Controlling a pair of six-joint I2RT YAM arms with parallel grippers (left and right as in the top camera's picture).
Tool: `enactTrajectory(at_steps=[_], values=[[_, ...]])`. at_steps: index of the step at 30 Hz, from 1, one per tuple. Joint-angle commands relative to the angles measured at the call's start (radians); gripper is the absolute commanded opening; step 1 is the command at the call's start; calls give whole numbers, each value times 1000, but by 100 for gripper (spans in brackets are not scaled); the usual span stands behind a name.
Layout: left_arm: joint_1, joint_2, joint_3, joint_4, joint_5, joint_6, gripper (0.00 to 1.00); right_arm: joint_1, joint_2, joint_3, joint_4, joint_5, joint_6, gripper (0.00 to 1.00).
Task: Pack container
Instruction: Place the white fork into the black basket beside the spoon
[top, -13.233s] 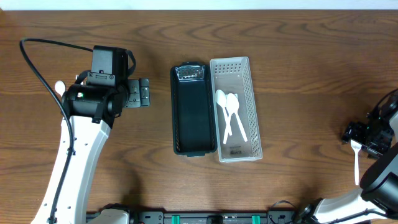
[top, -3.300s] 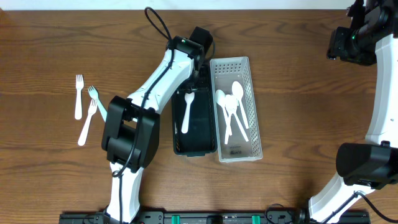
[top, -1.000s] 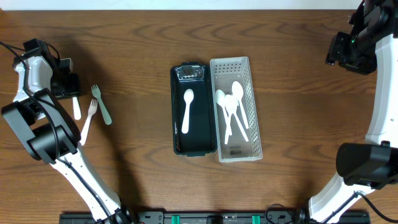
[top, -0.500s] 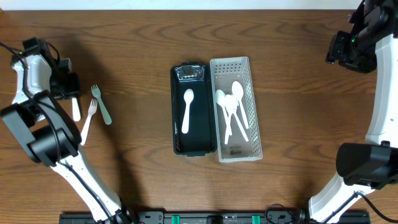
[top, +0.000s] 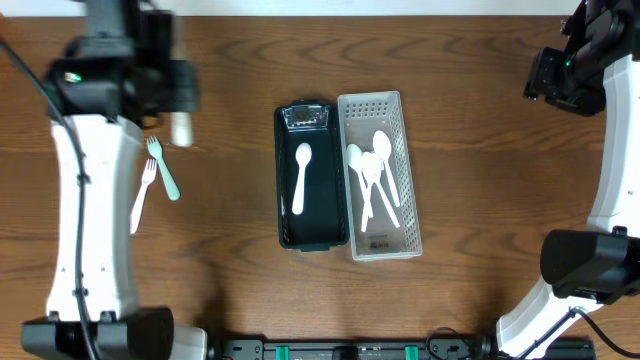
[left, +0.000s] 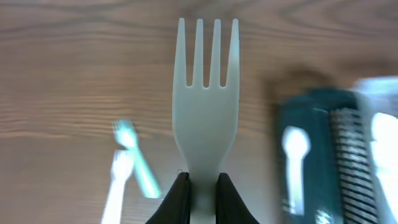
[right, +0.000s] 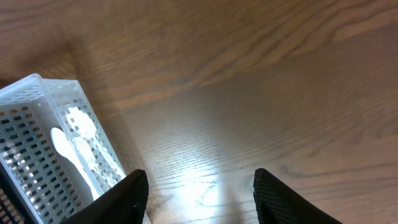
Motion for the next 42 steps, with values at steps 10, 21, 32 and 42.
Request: enactTrajectory(at_steps=[10, 21, 32, 42], values=[[-401, 142, -23, -27, -2, -368, 6, 2, 2, -2, -13, -4, -83, 58], [-426, 425, -23, -19, -2, -497, 6, 2, 2, -3, -35, -4, -124, 58], [-423, 557, -23, -27, -5, -502, 9, 2, 2, -3, -35, -4, -128, 59], [-423, 512, -20, -61, -55, -393, 49, 1, 2, -3, -33, -3, -135, 59]])
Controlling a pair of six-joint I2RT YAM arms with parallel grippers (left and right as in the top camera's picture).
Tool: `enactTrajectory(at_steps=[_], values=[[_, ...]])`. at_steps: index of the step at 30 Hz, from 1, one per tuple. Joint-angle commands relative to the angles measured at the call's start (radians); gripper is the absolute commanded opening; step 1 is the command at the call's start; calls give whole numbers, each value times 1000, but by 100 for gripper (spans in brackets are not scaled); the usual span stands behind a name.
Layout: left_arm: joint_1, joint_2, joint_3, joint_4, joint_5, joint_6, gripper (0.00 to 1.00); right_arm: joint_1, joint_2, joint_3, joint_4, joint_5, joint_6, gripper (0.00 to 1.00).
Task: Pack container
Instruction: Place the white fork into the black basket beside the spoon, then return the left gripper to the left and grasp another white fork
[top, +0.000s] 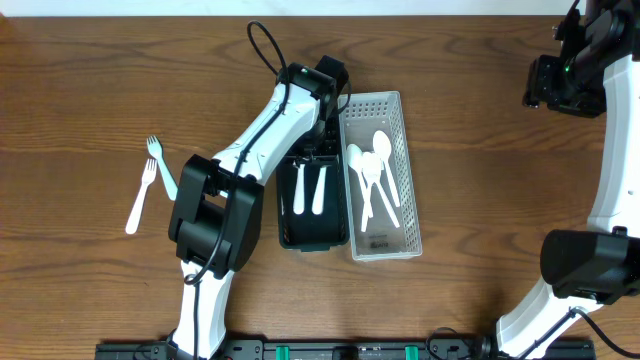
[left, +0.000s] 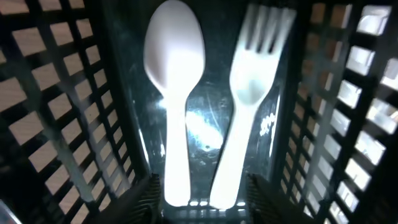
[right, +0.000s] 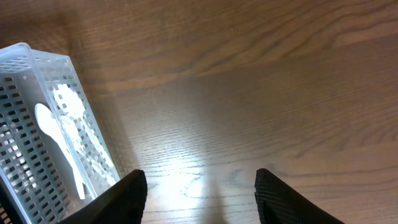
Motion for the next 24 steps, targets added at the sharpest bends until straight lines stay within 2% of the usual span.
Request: enactTrajectory(at_steps=[1, 3, 5, 7, 11, 14, 18, 24], values=[[5, -78, 6, -16, -76, 70, 49, 1, 2, -3, 0, -3, -17, 59], [6, -143, 13, -20, -124, 107, 50, 1, 2, -3, -1, 1, -17, 59], [13, -222, 15, -21, -168, 142, 56, 1, 2, -3, 0, 7, -17, 61], [37, -328, 15, -30, -218, 172, 74, 1, 2, -3, 0, 8, -26, 61], [163, -510, 15, -74, -255, 242, 95, 1, 2, -3, 3, 7, -35, 61], [340, -601, 15, -119, -251, 304, 98, 1, 2, -3, 3, 7, -35, 61], [598, -623, 13, -151, -210, 450, 98, 1, 2, -3, 3, 5, -26, 62], [879, -558, -99, -31, -41, 550, 98, 2, 2, -3, 3, -1, 4, 61]])
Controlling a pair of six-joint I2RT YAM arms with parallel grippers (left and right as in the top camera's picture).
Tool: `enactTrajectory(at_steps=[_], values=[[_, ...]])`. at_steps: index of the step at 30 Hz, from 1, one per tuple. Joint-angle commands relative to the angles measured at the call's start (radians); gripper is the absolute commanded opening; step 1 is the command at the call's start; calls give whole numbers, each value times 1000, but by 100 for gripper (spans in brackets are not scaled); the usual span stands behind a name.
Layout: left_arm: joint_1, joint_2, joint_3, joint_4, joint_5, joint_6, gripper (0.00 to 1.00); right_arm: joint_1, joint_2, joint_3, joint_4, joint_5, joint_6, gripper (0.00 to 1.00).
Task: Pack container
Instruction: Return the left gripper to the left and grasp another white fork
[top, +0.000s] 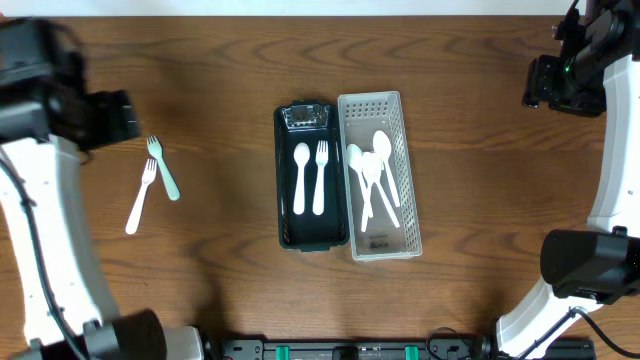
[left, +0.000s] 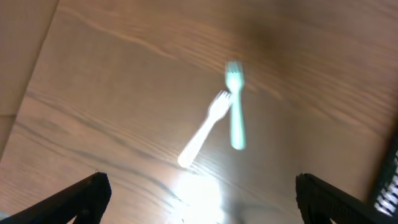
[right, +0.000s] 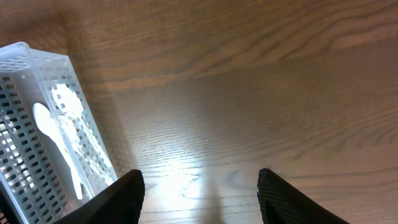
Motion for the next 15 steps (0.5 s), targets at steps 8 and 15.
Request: enactTrajectory(at_steps=[8, 15], values=[[171, 200, -278, 222, 117, 256, 98, 1, 2, -3, 11, -3, 13, 62], [169, 351, -329, 305, 115, 359, 98, 1, 2, -3, 24, -3, 32, 64]])
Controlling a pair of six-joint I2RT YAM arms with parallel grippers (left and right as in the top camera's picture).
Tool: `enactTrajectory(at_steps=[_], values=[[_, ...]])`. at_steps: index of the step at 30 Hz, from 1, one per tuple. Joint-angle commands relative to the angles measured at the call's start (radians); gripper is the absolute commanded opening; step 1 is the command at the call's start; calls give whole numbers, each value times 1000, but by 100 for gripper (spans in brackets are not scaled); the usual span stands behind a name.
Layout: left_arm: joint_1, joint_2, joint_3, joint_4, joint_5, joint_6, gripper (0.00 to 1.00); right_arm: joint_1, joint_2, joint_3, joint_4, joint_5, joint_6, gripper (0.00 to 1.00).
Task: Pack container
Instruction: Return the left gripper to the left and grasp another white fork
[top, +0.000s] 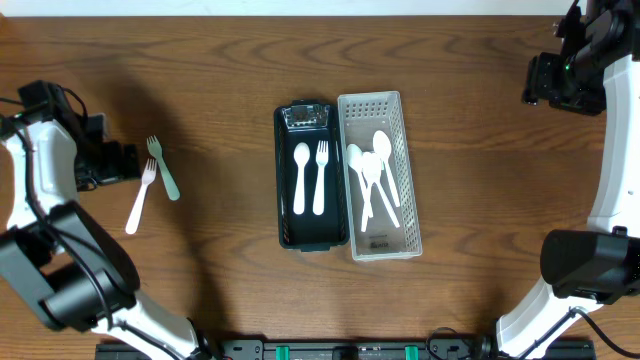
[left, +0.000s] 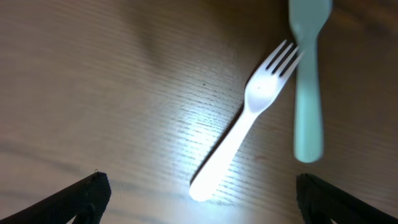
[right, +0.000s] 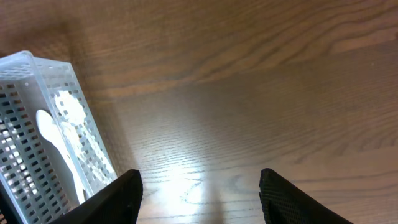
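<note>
The dark container (top: 312, 232) in the middle of the table holds a white spoon (top: 301, 178) and a white fork (top: 320, 177) side by side. A white fork (left: 245, 142) and a pale green fork (left: 306, 81) lie on the wood at the left. My left gripper (left: 198, 208) hangs open just over the white fork's (top: 140, 196) handle end, with nothing between its fingers. At the far right, my right gripper (right: 199, 199) is open above bare wood.
A white slotted basket (top: 407, 237) with several white spoons (top: 373, 175) stands against the container's right side. Its corner (right: 43, 124) shows in the right wrist view. The green fork (top: 163, 167) lies just right of the white one.
My left gripper has come down closer to the two loose forks at the left, and now sits low over the white one. The right arm has barely moved.
My left gripper was first shut on a white fork above the left side of the table. Then it was inside the dark container, open, with that fork lying beside the spoon. After that it was back at the left, open, and now it is low over the loose forks.
</note>
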Motion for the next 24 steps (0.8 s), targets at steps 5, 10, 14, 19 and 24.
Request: enactTrajectory(at_steps=[5, 10, 14, 19, 24], values=[[2, 126, -2, 24, 9, 171, 98, 1, 2, -3, 2, -3, 17, 64], [2, 173, -2, 60, 10, 190, 98, 1, 2, -3, 2, -2, 32, 65], [2, 188, -2, 83, 10, 217, 98, 1, 2, -3, 1, -3, 32, 65], [2, 207, -2, 103, 10, 223, 96, 1, 2, -3, -3, -3, 39, 66], [2, 232, -2, 104, 10, 222, 95, 1, 2, -3, -9, -2, 39, 66]])
